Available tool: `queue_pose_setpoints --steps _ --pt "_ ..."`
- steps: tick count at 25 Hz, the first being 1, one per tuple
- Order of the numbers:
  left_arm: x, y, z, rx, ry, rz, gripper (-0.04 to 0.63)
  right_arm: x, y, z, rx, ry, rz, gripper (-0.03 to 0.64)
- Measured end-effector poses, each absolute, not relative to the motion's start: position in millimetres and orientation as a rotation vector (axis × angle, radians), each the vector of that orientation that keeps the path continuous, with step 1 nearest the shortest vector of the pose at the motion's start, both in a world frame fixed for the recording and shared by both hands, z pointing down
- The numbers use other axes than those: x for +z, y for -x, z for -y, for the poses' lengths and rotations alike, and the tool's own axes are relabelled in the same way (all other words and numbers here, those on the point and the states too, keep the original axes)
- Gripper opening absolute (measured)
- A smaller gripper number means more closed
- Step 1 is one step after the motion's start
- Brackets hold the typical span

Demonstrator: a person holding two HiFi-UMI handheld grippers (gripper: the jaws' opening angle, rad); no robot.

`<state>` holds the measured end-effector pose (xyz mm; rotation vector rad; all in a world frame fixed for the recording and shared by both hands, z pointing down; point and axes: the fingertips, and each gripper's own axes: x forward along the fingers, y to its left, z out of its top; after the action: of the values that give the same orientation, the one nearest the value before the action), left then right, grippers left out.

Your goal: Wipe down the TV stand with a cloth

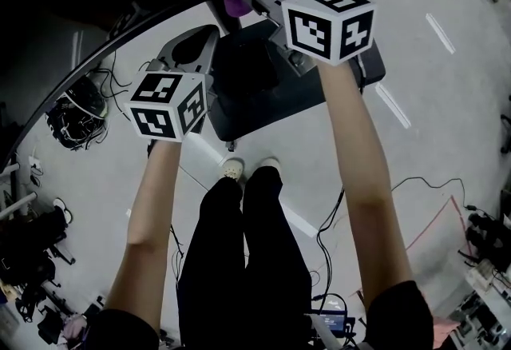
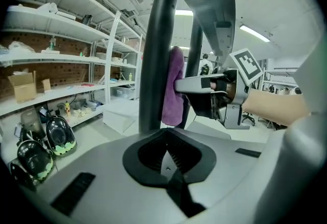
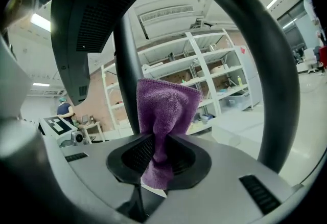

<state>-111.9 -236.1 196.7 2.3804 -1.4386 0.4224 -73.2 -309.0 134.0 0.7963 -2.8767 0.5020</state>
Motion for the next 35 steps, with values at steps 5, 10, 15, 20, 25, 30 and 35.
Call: queue_pose_setpoints --steps 5,10,15,20,25,30,35 --pt "207 108 239 0.458 -2.362 1.447 0.008 163 69 315 0.534 -0.774 2.862 0.087" --pt "218 112 242 0.474 -2.330 1.472 0.008 196 69 323 0.480 -0.741 2.797 0.085" --pt "224 111 243 0.484 -2.304 1.489 0.008 229 69 329 0.524 -0.689 2.719 0.083" --pt "233 118 249 0.490 -2.291 1.487 0.008 264 78 336 0.599 -0.660 2.640 0.083" --pt "238 111 247 0.489 -2.292 1.481 0.008 292 74 329 0.690 -0.642 2.572 0.081" --pt "233 109 248 0.486 -2.295 1.478 0.008 291 71 331 0.713 -0.676 2.550 0.081" --pt "232 100 252 0.482 -2.324 1.452 0.008 279 53 337 0.642 -0.799 2.554 0.081"
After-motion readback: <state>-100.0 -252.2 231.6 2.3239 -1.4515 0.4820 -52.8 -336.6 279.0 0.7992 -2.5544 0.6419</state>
